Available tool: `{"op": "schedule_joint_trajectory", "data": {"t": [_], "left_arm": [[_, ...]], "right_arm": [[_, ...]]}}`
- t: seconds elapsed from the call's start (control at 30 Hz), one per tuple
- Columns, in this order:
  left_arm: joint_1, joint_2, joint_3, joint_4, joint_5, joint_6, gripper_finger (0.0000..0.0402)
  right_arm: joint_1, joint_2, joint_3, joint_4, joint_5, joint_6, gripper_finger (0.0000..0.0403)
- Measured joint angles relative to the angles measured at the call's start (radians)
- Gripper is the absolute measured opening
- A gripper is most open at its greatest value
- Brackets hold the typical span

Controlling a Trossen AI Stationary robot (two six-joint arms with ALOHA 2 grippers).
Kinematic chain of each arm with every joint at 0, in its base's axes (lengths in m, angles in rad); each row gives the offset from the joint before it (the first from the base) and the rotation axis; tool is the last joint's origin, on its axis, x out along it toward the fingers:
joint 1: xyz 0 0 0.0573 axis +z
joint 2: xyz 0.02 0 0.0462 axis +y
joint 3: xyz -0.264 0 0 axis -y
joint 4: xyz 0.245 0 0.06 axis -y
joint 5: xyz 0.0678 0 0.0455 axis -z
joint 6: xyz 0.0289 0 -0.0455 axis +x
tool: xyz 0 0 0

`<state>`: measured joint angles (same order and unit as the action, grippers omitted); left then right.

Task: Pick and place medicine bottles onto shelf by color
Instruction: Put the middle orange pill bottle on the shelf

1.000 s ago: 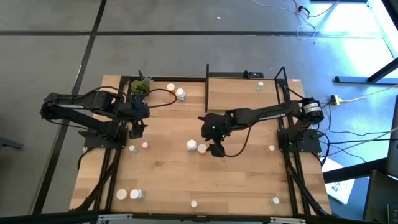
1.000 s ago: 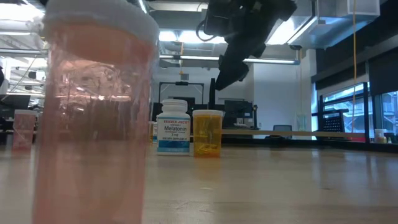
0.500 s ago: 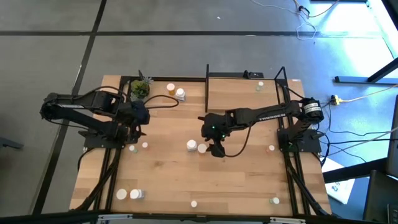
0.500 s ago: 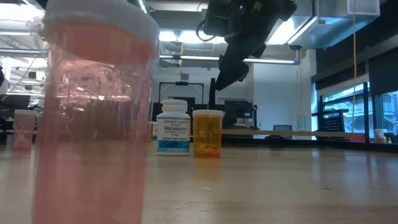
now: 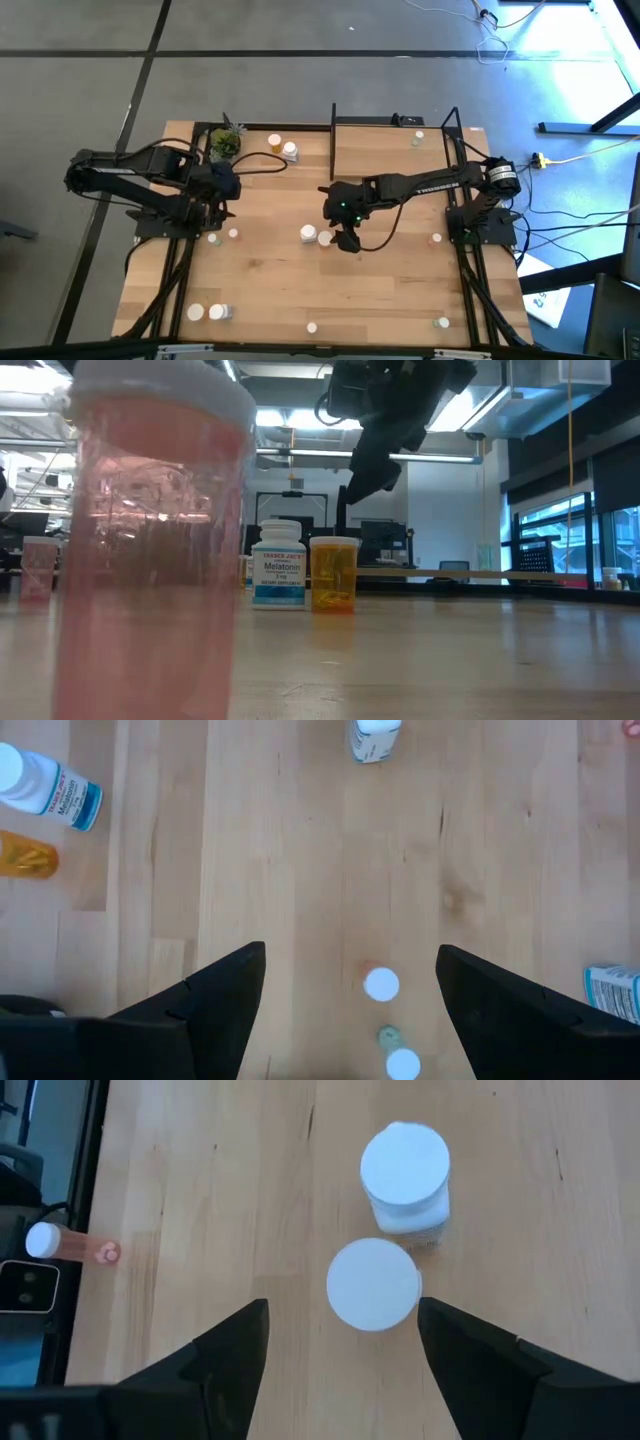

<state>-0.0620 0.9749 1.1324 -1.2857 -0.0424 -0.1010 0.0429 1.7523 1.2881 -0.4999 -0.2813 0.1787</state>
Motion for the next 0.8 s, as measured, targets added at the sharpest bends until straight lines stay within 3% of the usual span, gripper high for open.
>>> {"op": "schedule_joint_trajectory", "data": {"t": [0.27, 0.8], "left_arm": [[0.000, 0.000, 0.000, 0.000, 0.000, 0.000, 0.0289], [0.000, 0.000, 0.000, 0.000, 0.000, 0.000, 0.0289]], "right_arm": [[0.000, 0.000, 0.000, 0.092, 0.001, 0.001, 0.0259], [-0.001, 0.000, 0.000, 0.099, 0.001, 0.027, 0.0259]]}}
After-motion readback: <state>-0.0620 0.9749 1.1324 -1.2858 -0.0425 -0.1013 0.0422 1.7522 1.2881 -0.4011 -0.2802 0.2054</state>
